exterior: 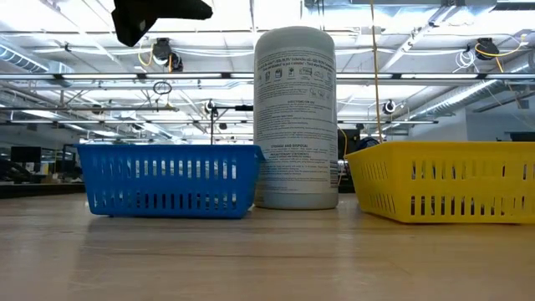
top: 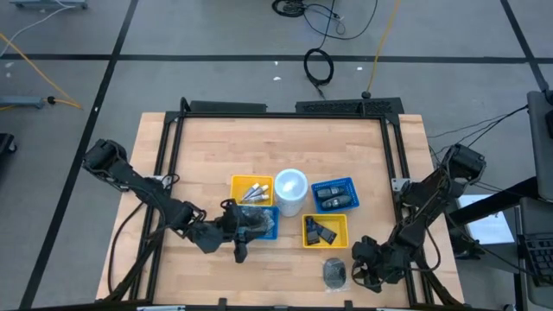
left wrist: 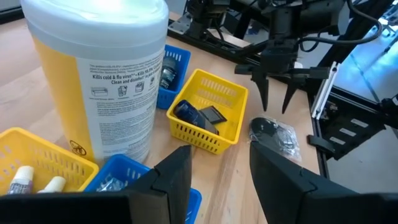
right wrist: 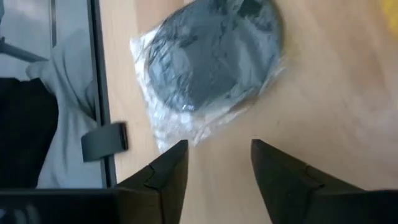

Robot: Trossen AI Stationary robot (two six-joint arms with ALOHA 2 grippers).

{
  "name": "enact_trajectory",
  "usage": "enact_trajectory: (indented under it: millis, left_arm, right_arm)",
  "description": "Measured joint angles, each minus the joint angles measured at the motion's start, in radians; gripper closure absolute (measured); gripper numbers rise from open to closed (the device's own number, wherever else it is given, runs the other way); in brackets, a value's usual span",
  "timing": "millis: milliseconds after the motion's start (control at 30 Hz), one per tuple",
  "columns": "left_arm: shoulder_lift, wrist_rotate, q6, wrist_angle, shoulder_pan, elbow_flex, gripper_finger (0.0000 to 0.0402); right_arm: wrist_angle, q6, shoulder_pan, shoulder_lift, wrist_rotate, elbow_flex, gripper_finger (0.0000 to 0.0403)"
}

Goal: Pick & Place Travel size toiletries
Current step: Put the black hairbrush into the bottom blue bin

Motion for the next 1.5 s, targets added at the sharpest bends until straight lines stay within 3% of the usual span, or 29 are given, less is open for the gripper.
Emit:
enact_trajectory:
  millis: [267, 500, 633, 1233, 1367, 1500]
  left_arm:
    - [0.000, 0.000, 0.002, 0.000, 0.000, 0.000, 0.0240]
    - [0.000, 0.000, 0.022, -0.001, 0.000, 0.000, 0.0240]
    - [0.000, 0.000, 0.023, -0.004, 0.000, 0.000, 0.0240]
    - [0.001, -0.001, 0.021, -0.016, 0.000, 0.000, 0.0240]
    - [0.001, -0.001, 0.019, -0.019, 0.000, 0.000, 0.0240]
    - [0.001, -0.001, 0.019, -0.023, 0.000, 0.000, 0.0240]
  right_arm:
    - [0.002, 0.036, -0.033, 0.001, 0.047, -0.001, 0.0179]
    - [0.155, 0.162, -0.036, -0.004, 0.059, -0.100, 0.0168]
    - [0.255, 0.150, -0.036, -0.002, 0.076, -0.143, 0.0172]
    - [0.369, 0.069, -0.082, 0.065, 0.071, -0.145, 0.0198]
    - [0.354, 0.067, -0.089, 0.065, 0.071, -0.145, 0.0218]
    - [0.341, 0.063, -0.094, 0.066, 0.072, -0.146, 0.0265]
